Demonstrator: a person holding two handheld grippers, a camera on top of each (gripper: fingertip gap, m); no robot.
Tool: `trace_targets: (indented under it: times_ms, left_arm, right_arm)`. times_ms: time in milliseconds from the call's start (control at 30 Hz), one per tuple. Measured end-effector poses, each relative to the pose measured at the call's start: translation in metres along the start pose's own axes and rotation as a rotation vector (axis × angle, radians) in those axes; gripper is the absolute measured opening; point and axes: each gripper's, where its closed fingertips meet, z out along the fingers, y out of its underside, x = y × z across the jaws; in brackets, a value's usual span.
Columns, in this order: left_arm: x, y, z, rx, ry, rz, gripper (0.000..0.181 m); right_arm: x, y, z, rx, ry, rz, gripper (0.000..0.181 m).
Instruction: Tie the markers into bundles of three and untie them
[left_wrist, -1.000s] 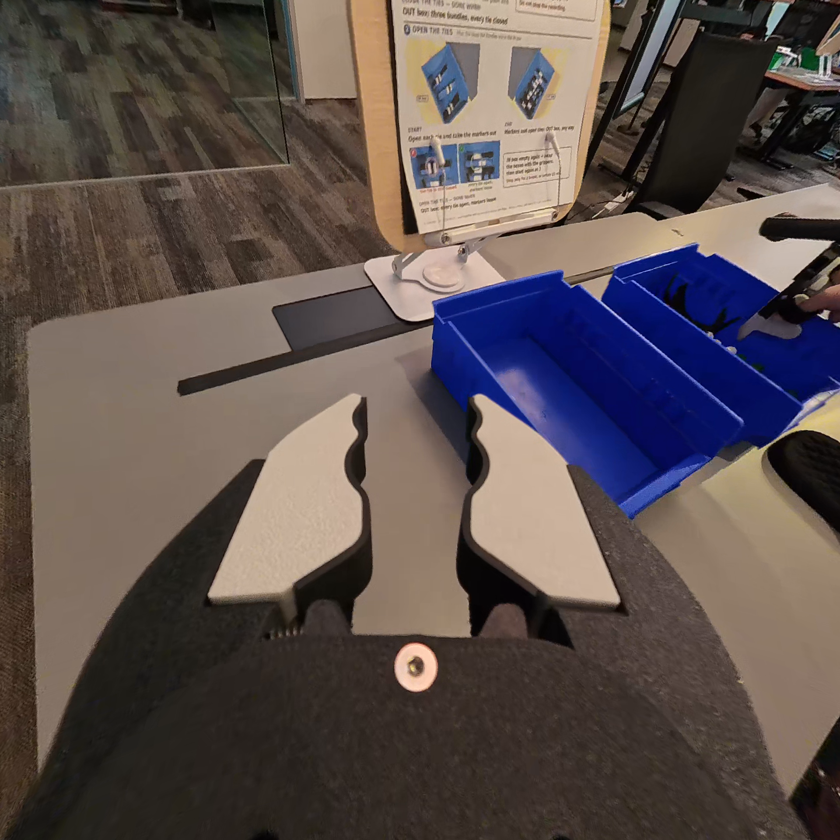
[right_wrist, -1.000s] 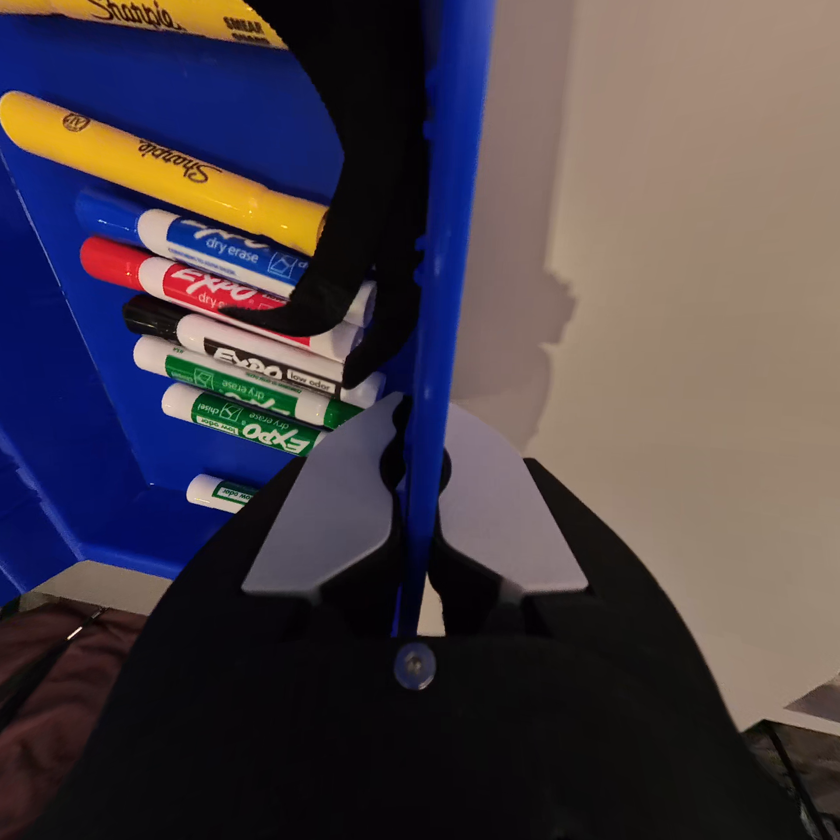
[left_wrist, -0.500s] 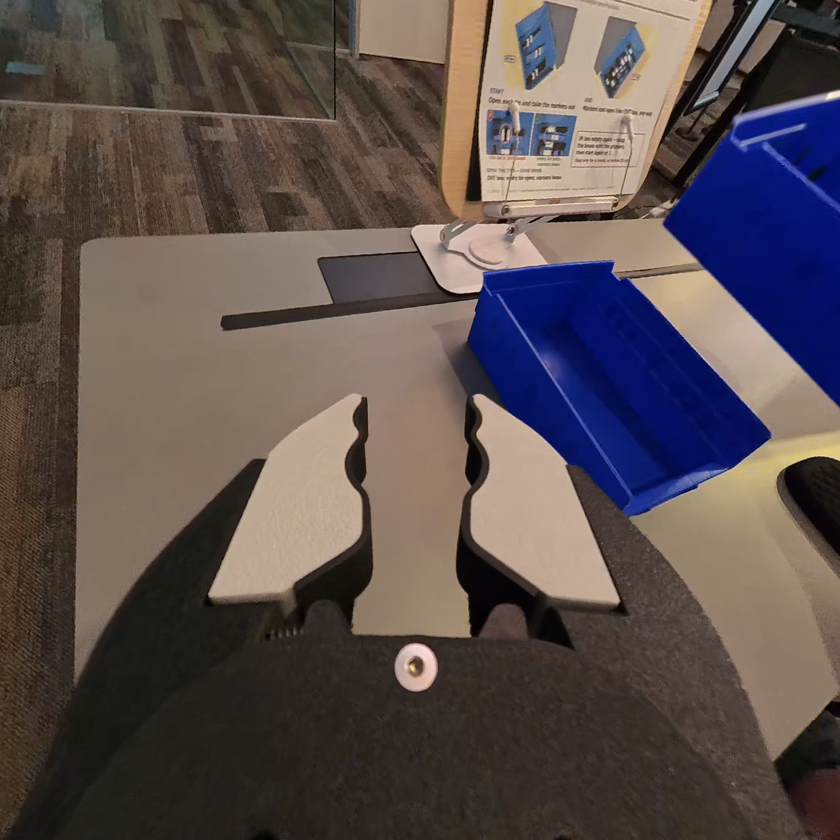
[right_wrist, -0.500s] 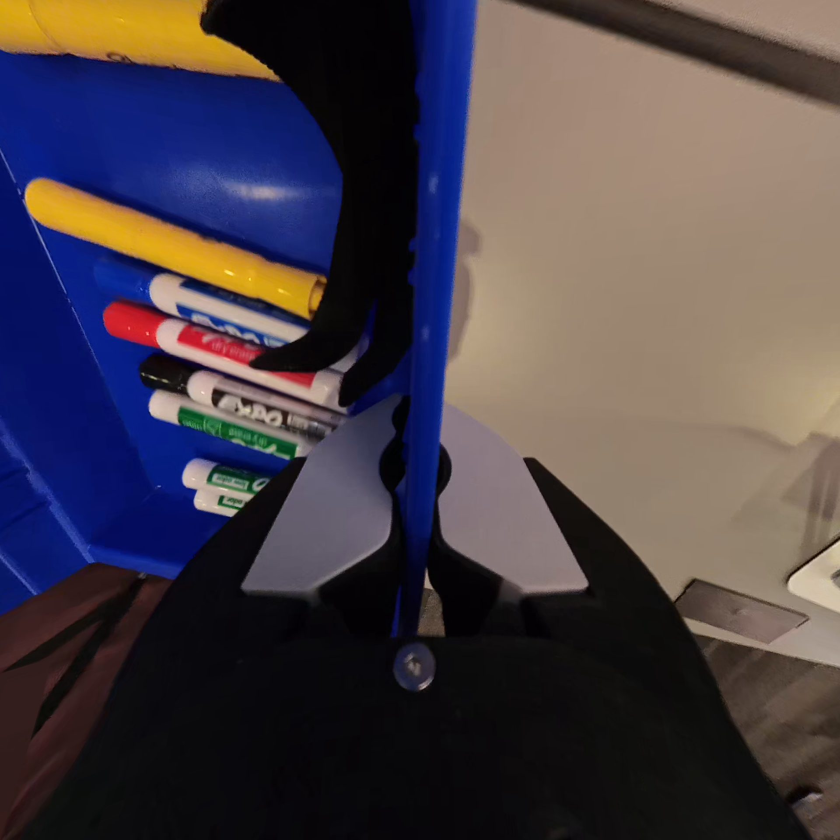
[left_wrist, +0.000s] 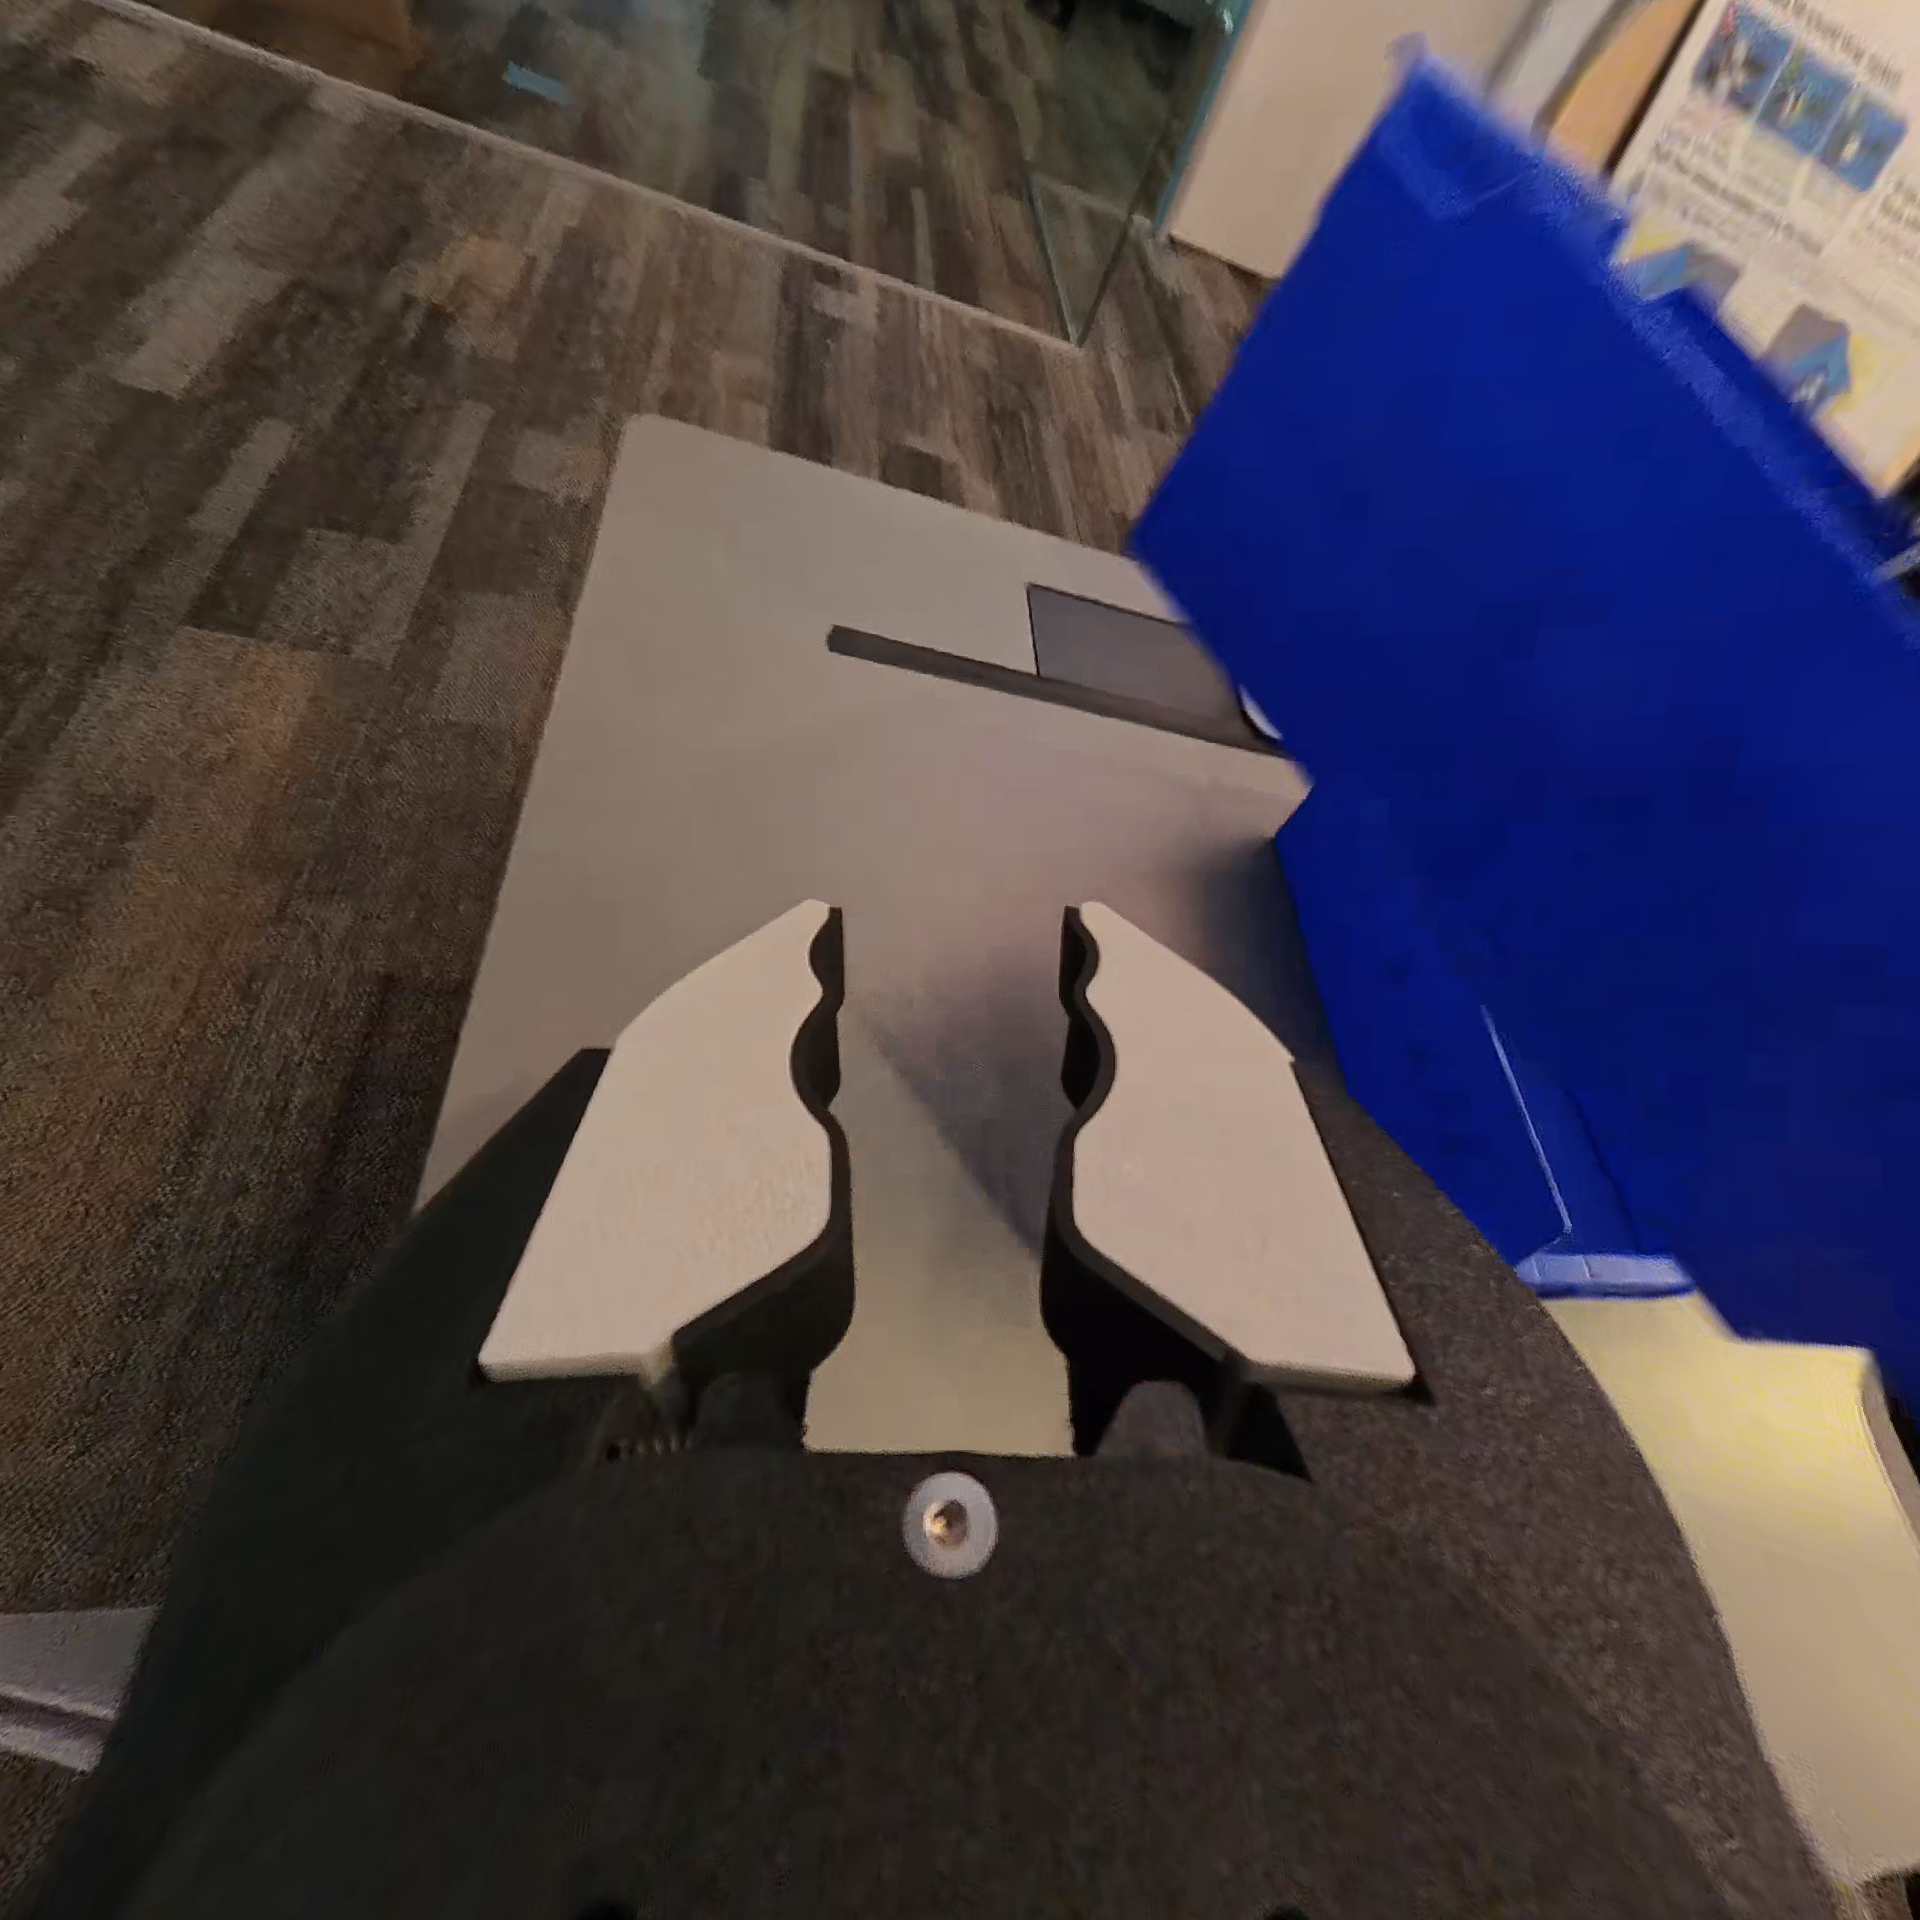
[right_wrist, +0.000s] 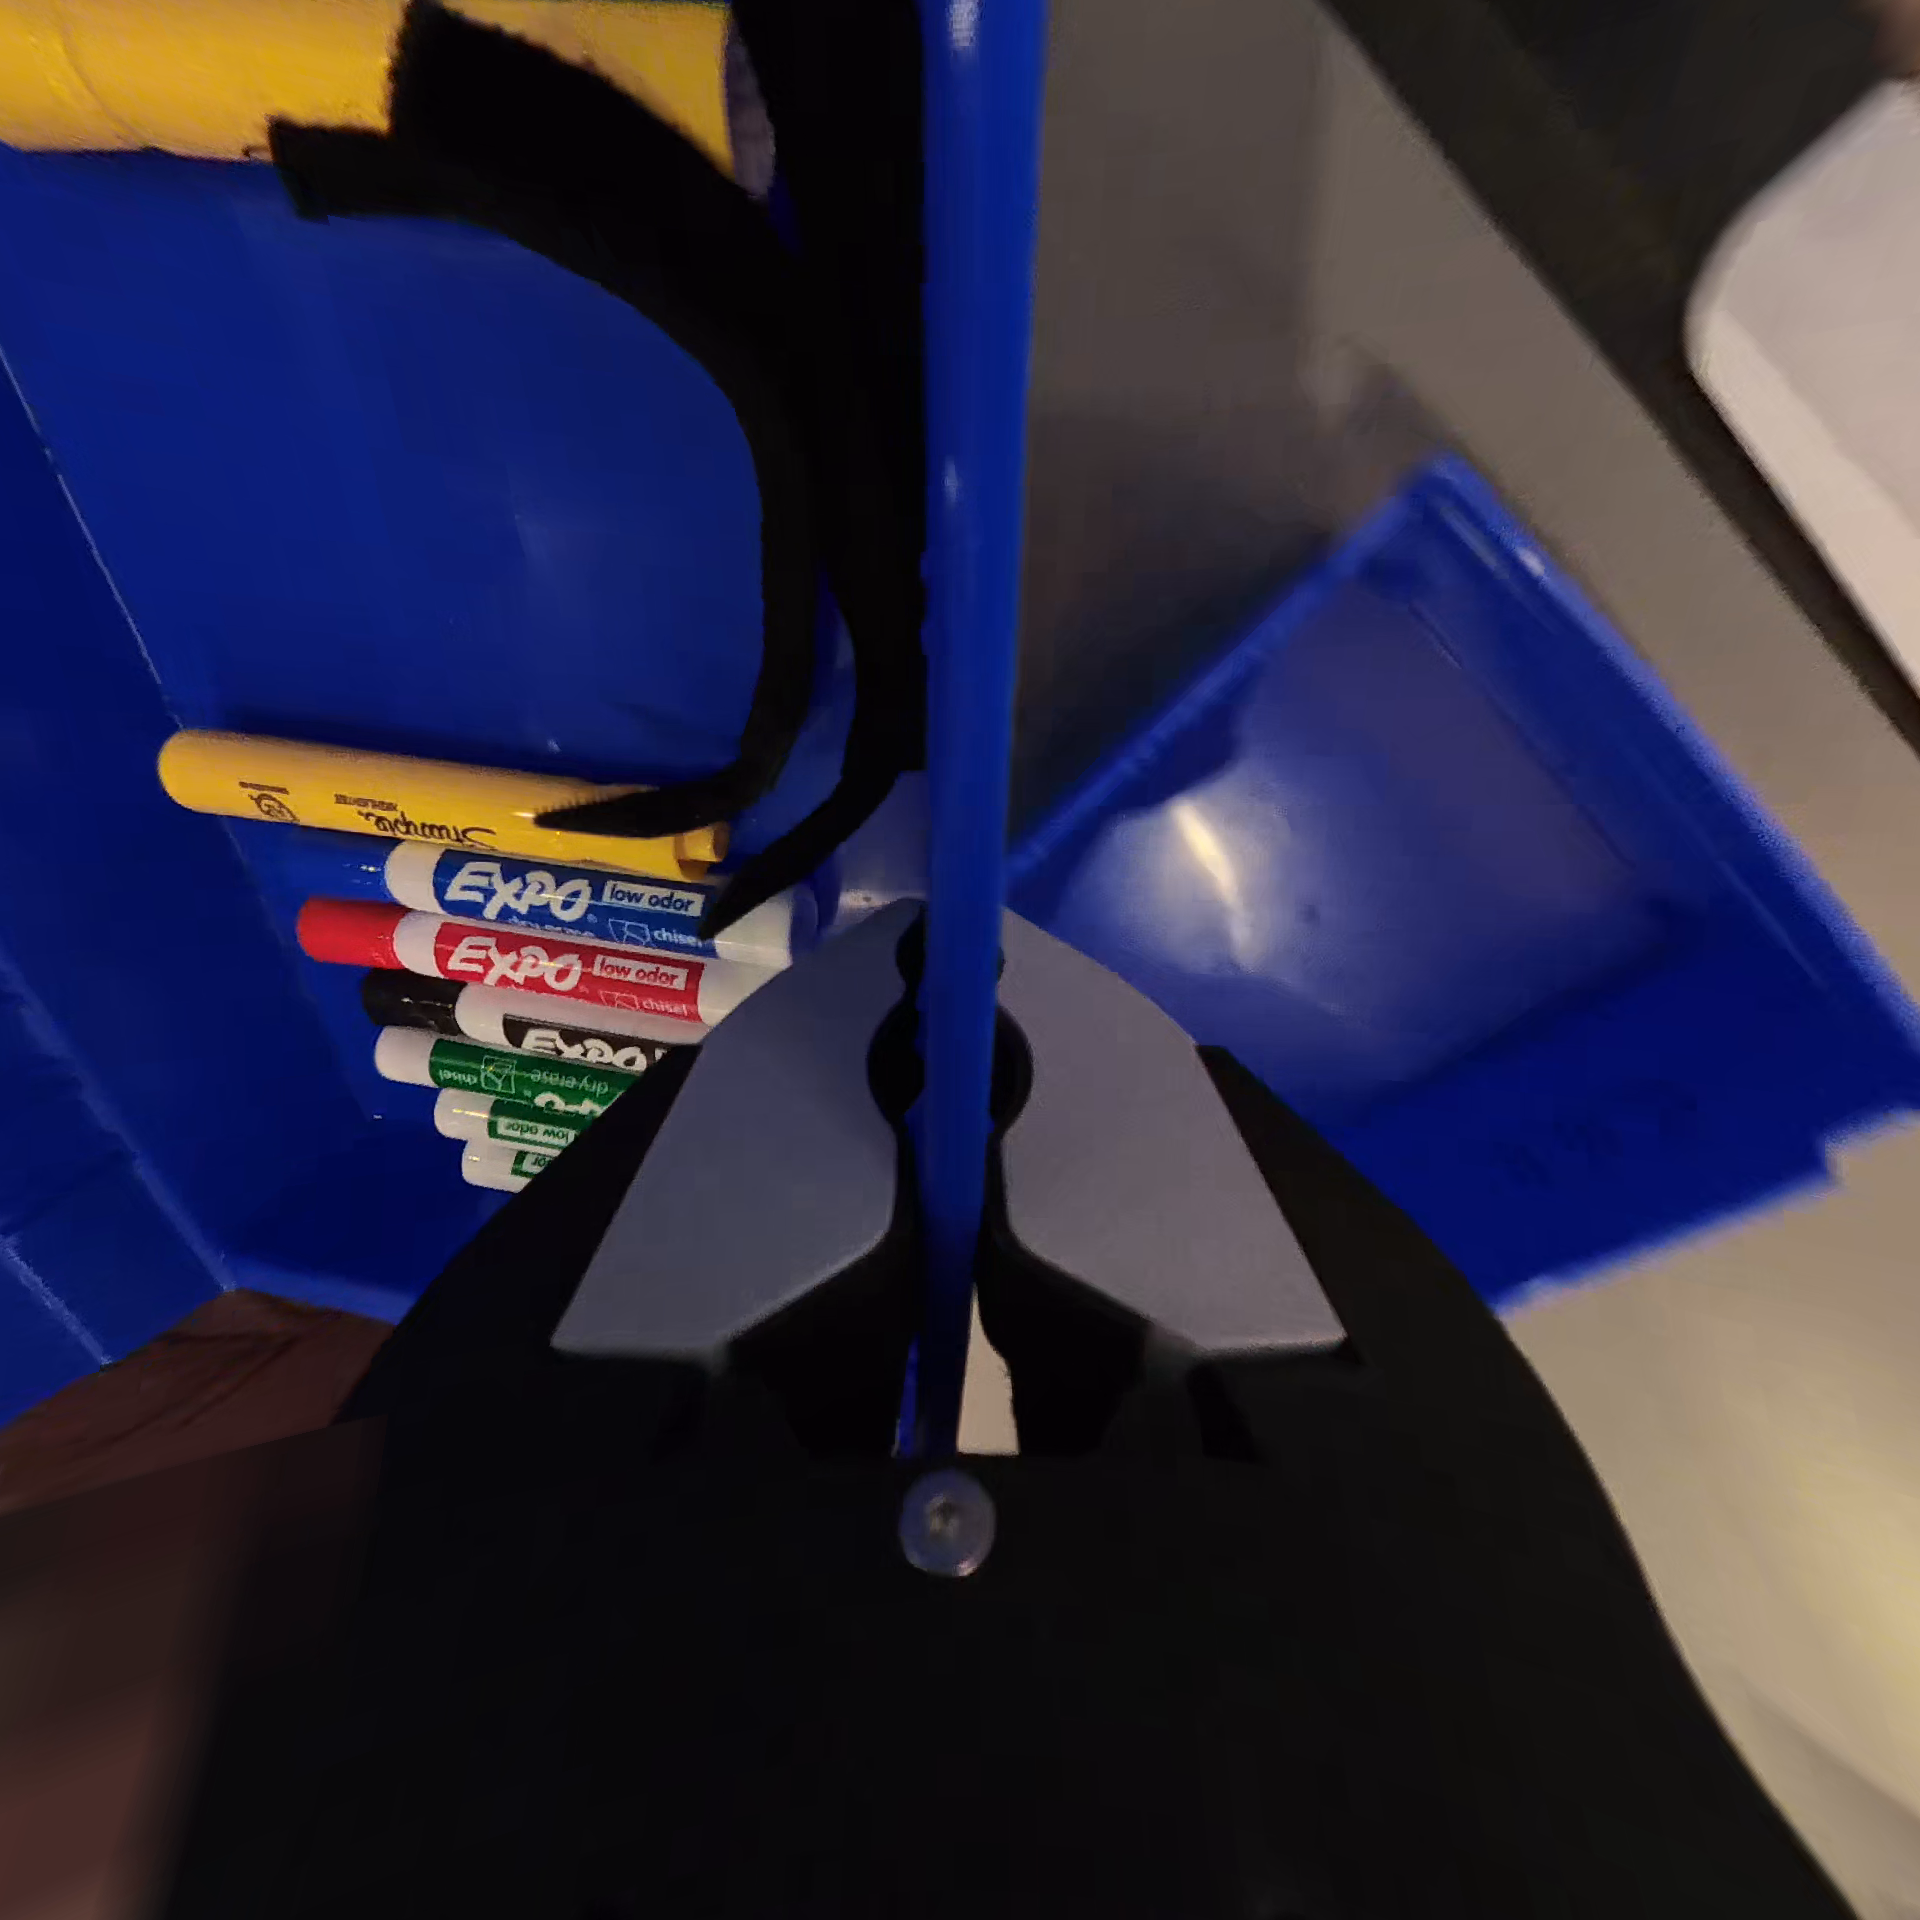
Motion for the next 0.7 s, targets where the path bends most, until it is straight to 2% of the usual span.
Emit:
trace_targets:
  times_ms: [167,300,400,567,600,633,700]
  left_arm:
    - [-0.01,-0.006,-0.028,0.079,-0.043,-0.024,0.041]
    - [-0.019,-0.007,-0.037,0.111,-0.052,-0.063,0.041]
    - [-0.02,-0.005,-0.034,0.093,-0.037,-0.06,0.041]
    - [-0.017,0.003,-0.014,0.022,0.016,-0.041,0.037]
    - [-0.015,0.004,-0.008,0.012,0.035,-0.028,0.036]
    - [-0.014,0.006,-0.002,-0.009,0.044,-0.025,0.037]
    - [-0.017,0.013,0.011,-0.064,0.035,-0.026,0.043]
  right_arm:
    - [-0.061,-0.043,0.069,-0.042,-0.054,-0.041,0.01]
    - [-0.085,-0.061,0.116,-0.051,-0.054,-0.016,0.01]
    - [-0.089,-0.06,0.154,-0.067,-0.07,0.035,0.008]
    - [-0.07,-0.05,0.204,-0.061,-0.067,0.16,0.012]
    - [-0.067,-0.05,0.207,-0.048,-0.084,0.186,0.017]
    - [-0.071,-0.054,0.207,-0.017,-0.129,0.215,0.03]
    - [-0.077,-0.059,0.2,0.008,-0.158,0.196,0.036]
